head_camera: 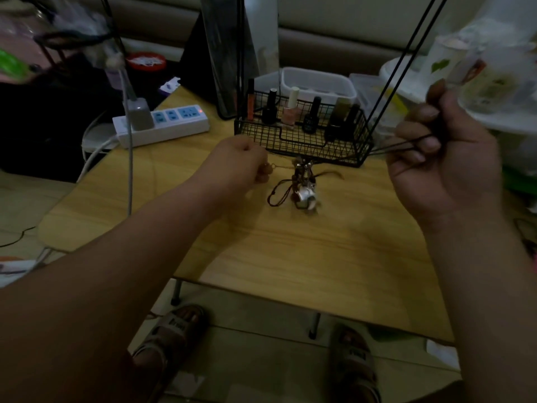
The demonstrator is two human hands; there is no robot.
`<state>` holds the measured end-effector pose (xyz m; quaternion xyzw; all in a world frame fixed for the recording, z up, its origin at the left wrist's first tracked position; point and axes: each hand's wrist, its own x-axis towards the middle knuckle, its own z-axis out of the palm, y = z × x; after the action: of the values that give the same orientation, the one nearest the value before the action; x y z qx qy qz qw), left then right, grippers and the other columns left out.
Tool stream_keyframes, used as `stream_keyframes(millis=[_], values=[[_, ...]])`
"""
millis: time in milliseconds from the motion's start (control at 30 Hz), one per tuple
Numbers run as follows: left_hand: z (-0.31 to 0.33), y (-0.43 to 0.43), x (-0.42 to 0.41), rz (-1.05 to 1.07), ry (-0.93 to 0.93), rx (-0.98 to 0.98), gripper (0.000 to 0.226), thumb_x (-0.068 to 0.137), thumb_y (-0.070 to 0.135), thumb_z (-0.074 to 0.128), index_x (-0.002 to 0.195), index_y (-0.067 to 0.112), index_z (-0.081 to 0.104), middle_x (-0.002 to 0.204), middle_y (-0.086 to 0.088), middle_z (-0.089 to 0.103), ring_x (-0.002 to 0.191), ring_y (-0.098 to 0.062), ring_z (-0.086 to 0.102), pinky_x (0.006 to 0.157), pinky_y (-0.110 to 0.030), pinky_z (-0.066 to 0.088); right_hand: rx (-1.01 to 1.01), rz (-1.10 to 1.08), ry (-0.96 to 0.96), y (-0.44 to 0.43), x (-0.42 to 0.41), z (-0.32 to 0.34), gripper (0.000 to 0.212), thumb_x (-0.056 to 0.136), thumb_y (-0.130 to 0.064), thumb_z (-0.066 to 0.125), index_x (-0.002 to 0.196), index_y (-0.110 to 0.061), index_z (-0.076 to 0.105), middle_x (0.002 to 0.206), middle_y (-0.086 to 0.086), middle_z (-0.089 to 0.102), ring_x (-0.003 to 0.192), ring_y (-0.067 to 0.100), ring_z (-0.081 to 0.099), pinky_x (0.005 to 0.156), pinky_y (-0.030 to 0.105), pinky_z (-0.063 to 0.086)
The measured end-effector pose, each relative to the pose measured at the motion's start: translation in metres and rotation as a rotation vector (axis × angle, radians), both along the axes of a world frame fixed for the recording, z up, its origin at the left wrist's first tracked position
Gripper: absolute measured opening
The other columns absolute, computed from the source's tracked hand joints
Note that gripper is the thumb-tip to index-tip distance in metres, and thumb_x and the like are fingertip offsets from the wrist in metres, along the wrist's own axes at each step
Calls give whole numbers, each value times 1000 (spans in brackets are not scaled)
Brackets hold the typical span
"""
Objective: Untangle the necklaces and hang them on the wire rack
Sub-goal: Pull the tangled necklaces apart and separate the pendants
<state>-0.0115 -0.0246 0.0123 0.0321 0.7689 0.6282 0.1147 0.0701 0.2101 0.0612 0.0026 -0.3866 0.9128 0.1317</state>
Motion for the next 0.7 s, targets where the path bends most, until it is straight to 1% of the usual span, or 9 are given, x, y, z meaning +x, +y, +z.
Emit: stream_keyframes(millis=[67, 133, 233, 300, 367, 400, 500, 600, 700], values=[[4, -1, 0, 36, -139, 225, 12, 104, 13, 51, 97, 10, 60, 91, -10, 75, 85, -20, 77, 62, -23, 56, 208, -83, -152, 0, 2, -1, 13, 106, -26, 49, 102, -20, 61, 74, -9, 51, 51, 2, 33, 49, 18, 23], [6, -3, 1, 28, -244, 356, 13, 104, 13, 49, 96, 11, 59, 80, -5, 75, 85, -21, 79, 74, -29, 58, 623, -157, -351, -5, 5, -7, 15, 105, -25, 52, 104, -16, 64, 73, -4, 51, 52, 7, 34, 50, 23, 23], [4, -4, -1, -24, -274, 356, 18, 104, 13, 48, 90, 10, 58, 66, -1, 71, 91, -23, 77, 80, -31, 57, 1292, -93, -530, -25, 6, -21, 18, 104, -32, 58, 103, -21, 72, 81, -3, 59, 67, 13, 51, 58, 29, 38], [2, -4, -2, -21, -220, 302, 16, 103, 9, 50, 90, 8, 58, 64, -2, 69, 88, -24, 75, 75, -31, 58, 1540, 3, -552, -38, 5, -30, 20, 101, -42, 61, 99, -27, 72, 92, -8, 66, 84, 11, 60, 69, 32, 46], [-1, -3, -2, 0, -144, 250, 8, 101, 7, 54, 102, 4, 61, 70, -5, 66, 79, -22, 72, 64, -29, 57, 1665, 61, -556, -47, 2, -34, 25, 95, -55, 64, 96, -31, 71, 96, -11, 67, 90, 11, 62, 75, 34, 51], [-2, -3, -2, 1, -108, 210, 11, 101, 7, 56, 109, 3, 61, 72, -7, 65, 76, -22, 69, 60, -28, 55, 1702, 79, -552, -51, -1, -37, 29, 91, -61, 66, 96, -33, 70, 96, -11, 66, 90, 11, 62, 76, 35, 52], [-4, -1, -1, -30, -17, 71, 15, 99, 7, 59, 113, 9, 64, 76, -9, 69, 77, -24, 67, 63, -33, 53, 1793, 115, -522, -62, -6, -42, 38, 81, -68, 71, 102, -37, 64, 97, -16, 60, 93, 11, 60, 80, 37, 54], [-6, -3, -3, -41, 33, -18, 18, 97, 4, 60, 107, 18, 65, 79, -10, 71, 74, -21, 67, 64, -33, 56, 1906, 144, -461, -71, -8, -45, 24, 88, -56, 71, 93, -34, 62, 95, -13, 62, 90, 12, 60, 78, 39, 55], [-6, -6, -4, -32, 117, -110, 18, 97, 6, 62, 105, 21, 66, 83, -8, 69, 72, -19, 66, 66, -36, 58, 1973, 208, -418, -72, -8, -43, 16, 98, -41, 64, 87, -29, 62, 89, -7, 64, 84, 16, 62, 71, 37, 53]])
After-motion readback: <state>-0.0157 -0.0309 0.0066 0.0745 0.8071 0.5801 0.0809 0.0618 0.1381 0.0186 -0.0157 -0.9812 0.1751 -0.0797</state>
